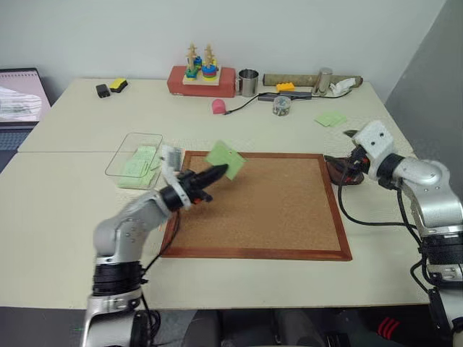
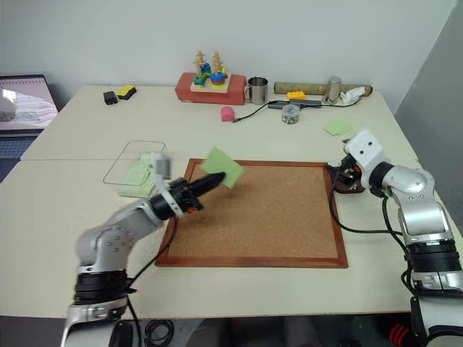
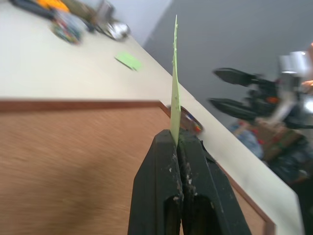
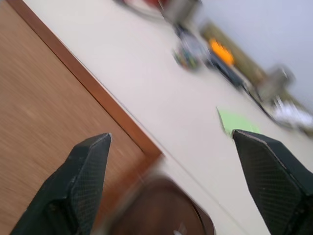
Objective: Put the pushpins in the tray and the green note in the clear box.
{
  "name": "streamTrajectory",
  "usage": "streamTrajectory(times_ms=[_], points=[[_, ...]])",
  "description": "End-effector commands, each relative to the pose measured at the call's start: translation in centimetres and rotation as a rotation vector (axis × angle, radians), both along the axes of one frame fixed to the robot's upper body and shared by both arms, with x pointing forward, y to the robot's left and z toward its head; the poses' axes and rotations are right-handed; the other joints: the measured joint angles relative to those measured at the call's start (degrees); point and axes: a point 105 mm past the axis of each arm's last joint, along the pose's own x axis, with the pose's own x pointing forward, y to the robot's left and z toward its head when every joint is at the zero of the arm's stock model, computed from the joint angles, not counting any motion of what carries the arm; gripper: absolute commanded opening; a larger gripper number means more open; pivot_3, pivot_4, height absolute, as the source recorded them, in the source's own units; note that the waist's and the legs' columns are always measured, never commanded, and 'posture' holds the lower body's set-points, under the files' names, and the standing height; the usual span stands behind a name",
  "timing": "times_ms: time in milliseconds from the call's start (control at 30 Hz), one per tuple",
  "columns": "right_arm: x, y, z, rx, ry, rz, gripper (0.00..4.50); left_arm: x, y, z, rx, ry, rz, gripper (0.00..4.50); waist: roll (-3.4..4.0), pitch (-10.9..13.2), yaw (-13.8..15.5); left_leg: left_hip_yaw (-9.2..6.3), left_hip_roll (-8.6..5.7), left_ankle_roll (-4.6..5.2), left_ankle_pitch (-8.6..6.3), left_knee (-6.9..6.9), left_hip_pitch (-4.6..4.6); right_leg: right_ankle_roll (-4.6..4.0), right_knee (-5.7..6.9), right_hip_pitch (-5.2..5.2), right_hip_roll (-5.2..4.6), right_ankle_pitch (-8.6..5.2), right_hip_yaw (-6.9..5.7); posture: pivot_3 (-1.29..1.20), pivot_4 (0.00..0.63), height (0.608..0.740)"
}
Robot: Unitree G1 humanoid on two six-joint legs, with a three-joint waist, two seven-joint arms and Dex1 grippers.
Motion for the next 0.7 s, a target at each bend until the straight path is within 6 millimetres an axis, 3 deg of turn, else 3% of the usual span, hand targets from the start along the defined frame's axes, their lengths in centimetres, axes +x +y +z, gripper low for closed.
streamTrajectory(times_ms=[33, 100, 333, 633, 667, 700], points=[[-1.8, 4.0, 3.9, 0.055, -0.049, 0.196, 4.02, 0.6, 4.2, 3.2, 0.012, -0.106, 0.141, 0.00, 0.01, 0.0, 0.0, -0.01, 0.00, 0.00, 0.00, 0.01, -0.01, 0.00, 0.00, -0.01, 0.00, 0.00, -0.01, 0.00, 0.150, 0.740], [-2.5, 6.2, 4.9, 0.087, -0.032, 0.282, 4.02, 1.0, 7.1, 3.8, 0.037, -0.121, 0.249, 0.00, 0.01, 0.0, -0.1, 0.00, -0.01, 0.00, 0.00, 0.04, -0.03, -0.01, 0.00, -0.02, -0.01, 0.01, 0.00, 0.00, 0.150, 0.740], [-5.5, 10.2, 5.6, 0.132, 0.112, 0.529, 4.02, 2.6, 13.8, 3.6, 0.146, -0.098, 0.588, 0.00, 0.00, 0.0, 0.8, -0.03, -0.04, 0.00, 0.00, 0.02, -0.15, -0.04, -0.01, -0.16, -0.10, 0.03, -0.06, 0.00, 0.150, 0.740], [-5.5, 10.6, 5.0, 0.120, 0.151, 0.546, 4.02, 3.9, 15.2, 1.4, 0.174, 0.007, 0.693, 0.00, -0.04, 0.0, 0.9, -0.10, -0.05, 0.00, 0.00, 0.02, -0.21, -0.06, 0.00, -0.21, -0.14, 0.05, -0.17, 0.00, 0.150, 0.740], [-5.5, 10.6, 4.9, 0.119, 0.155, 0.547, 4.05, 3.9, 15.1, 1.3, 0.180, 0.016, 0.677, 0.39, -0.04, 0.0, 0.8, -0.09, -0.05, 0.00, 0.00, 0.02, -0.21, -0.06, 0.03, -0.21, -0.14, 0.05, -0.17, 0.00, 0.150, 0.740], [-5.5, 10.6, 4.9, 0.119, 0.157, 0.548, 4.05, 3.9, 15.0, 1.3, 0.195, 0.011, 0.665, 0.47, -0.04, 0.0, 0.8, -0.10, -0.04, 0.00, 0.00, 0.02, -0.21, -0.06, 0.03, -0.22, -0.12, 0.05, -0.18, 0.00, 0.150, 0.740]])
